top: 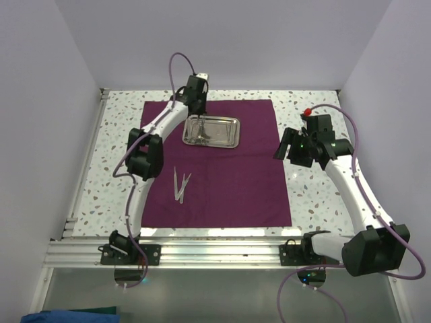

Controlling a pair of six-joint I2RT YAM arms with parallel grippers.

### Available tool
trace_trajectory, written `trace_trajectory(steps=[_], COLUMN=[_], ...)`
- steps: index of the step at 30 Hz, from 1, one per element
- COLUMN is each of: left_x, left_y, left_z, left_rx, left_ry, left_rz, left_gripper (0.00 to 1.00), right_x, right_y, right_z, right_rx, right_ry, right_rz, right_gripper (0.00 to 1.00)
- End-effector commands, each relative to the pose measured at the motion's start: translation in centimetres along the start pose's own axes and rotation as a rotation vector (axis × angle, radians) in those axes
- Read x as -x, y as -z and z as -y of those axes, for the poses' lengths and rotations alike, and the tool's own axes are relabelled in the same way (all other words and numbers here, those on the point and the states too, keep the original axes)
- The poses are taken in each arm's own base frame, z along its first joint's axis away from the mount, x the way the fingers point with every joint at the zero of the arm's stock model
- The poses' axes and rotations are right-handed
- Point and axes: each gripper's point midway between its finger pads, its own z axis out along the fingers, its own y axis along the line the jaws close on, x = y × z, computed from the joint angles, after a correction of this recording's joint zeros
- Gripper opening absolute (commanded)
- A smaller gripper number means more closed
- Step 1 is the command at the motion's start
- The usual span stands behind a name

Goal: Open and lay out the surgical kit
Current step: Pick up the medical item from the container, then place the medical item in the surgical kit.

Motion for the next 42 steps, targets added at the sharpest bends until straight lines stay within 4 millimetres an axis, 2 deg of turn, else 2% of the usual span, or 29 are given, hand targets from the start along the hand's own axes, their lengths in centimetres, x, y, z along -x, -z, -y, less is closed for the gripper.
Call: trace_trajectory(steps=[1, 2, 3, 4, 5, 6, 7, 8, 9, 10, 11, 12, 13, 14, 15, 18, 22, 23, 26, 27, 28, 31, 33, 35, 37, 39, 40, 41, 42], left_x=[8.8, 6.9, 6.2, 6.6, 5.5, 1.9, 1.8, 0.2, -3.5, -3.9, -5.3, -8.5, -9.2, -11.4, -12.6, -15.3, -18.2, -18.0, -19.3, -19.7, -20.0, -20.8, -21.4, -21.3, -20.5, -18.5, -17.3, -15.2, -13.9], left_y=[9.4, 9.5, 10.2, 12.6, 13.1, 12.6, 14.4, 14.7, 14.4, 15.6, 15.9, 15.7, 16.6, 16.6, 17.1, 17.8, 16.6, 16.5, 16.0, 16.0, 15.9, 16.1, 16.2, 16.8, 17.7, 18.4, 19.0, 19.4, 19.3], left_z=[0.6, 0.7, 0.7, 1.5, 1.4, 1.1, 2.1, 2.3, 2.6, 3.1, 3.5, 3.6, 5.2, 5.5, 6.9, 8.7, 10.8, 11.2, 12.1, 12.2, 12.4, 12.5, 12.3, 12.2, 12.3, 12.5, 12.5, 12.8, 12.2], left_rx=[-0.032, -0.023, -0.015, -0.022, -0.003, 0.023, 0.004, 0.011, 0.029, 0.020, 0.012, 0.017, -0.019, -0.008, -0.022, -0.019, -0.013, -0.007, 0.023, 0.025, 0.026, 0.026, 0.034, 0.032, 0.019, 0.003, -0.011, -0.021, -0.014], left_ry=[0.093, 0.095, 0.101, 0.135, 0.159, 0.169, 0.217, 0.232, 0.226, 0.273, 0.285, 0.286, 0.303, 0.295, 0.280, 0.289, 0.312, 0.310, 0.279, 0.271, 0.268, 0.245, 0.234, 0.233, 0.235, 0.228, 0.191, 0.182, 0.168], left_rz=[0.194, 0.151, 0.141, 0.163, 0.148, 0.077, 0.091, 0.066, 0.000, 0.010, -0.010, -0.068, -0.066, -0.101, -0.114, -0.134, -0.202, -0.196, -0.223, -0.230, -0.237, -0.250, -0.264, -0.274, -0.264, -0.229, -0.205, -0.158, -0.137], left_gripper=[0.00, 0.00, 0.00, 0.00, 0.00, 0.00, 0.00, 0.00, 0.00, 0.00, 0.00, 0.00, 0.00, 0.00, 0.00, 0.00, 0.00, 0.00, 0.01, 0.08, 0.27, 0.55, 0.66, 0.71, 0.72, 0.72, 0.72, 0.71, 0.71], right_x=[1.1, 1.3, 1.5, 1.9, 2.2, 2.4, 2.6, 2.7, 2.9, 2.8, 2.8, 2.7, 2.5, 2.3, 2.0, 1.4, 0.4, 0.3, -0.2, -0.4, -0.5, -0.7, -1.0, -1.0, -1.1, -1.1, -1.0, -0.9, -0.9], right_y=[0.8, 0.9, 0.9, 1.2, 1.3, 1.5, 1.7, 1.7, 1.8, 1.8, 1.9, 1.9, 1.9, 1.8, 1.8, 2.0, 2.1, 2.2, 2.5, 2.5, 2.6, 2.6, 2.6, 2.5, 2.4, 2.4, 2.5, 2.6, 2.6], right_z=[-1.0, -1.2, -1.4, -1.7, -1.9, -2.0, -2.2, -2.3, -2.5, -2.5, -2.6, -2.6, -2.6, -2.8, -2.8, -2.8, -2.5, -2.5, -2.2, -2.1, -2.0, -1.7, -1.5, -1.5, -1.3, -1.2, -1.1, -1.1, -1.1], right_rx=[0.041, 0.050, 0.054, 0.063, 0.068, 0.071, 0.077, 0.079, 0.083, 0.085, 0.088, 0.091, 0.092, 0.096, 0.097, 0.100, 0.094, 0.092, 0.083, 0.081, 0.077, 0.069, 0.063, 0.062, 0.056, 0.053, 0.048, 0.047, 0.045], right_ry=[0.009, 0.002, 0.002, 0.002, -0.001, 0.000, 0.001, 0.002, 0.004, 0.002, 0.004, 0.003, 0.002, 0.007, 0.010, 0.015, 0.024, 0.025, 0.028, 0.029, 0.032, 0.033, 0.032, 0.035, 0.035, 0.038, 0.041, 0.044, 0.046], right_rz=[0.050, 0.055, 0.056, 0.065, 0.070, 0.075, 0.080, 0.081, 0.084, 0.080, 0.080, 0.077, 0.073, 0.068, 0.064, 0.061, 0.050, 0.049, 0.048, 0.045, 0.047, 0.048, 0.047, 0.049, 0.051, 0.054, 0.059, 0.063, 0.066], right_gripper=[0.72, 0.72, 0.72, 0.72, 0.72, 0.72, 0.72, 0.72, 0.72, 0.72, 0.72, 0.72, 0.72, 0.72, 0.72, 0.72, 0.72, 0.72, 0.72, 0.72, 0.72, 0.72, 0.72, 0.72, 0.72, 0.72, 0.72, 0.72, 0.72])
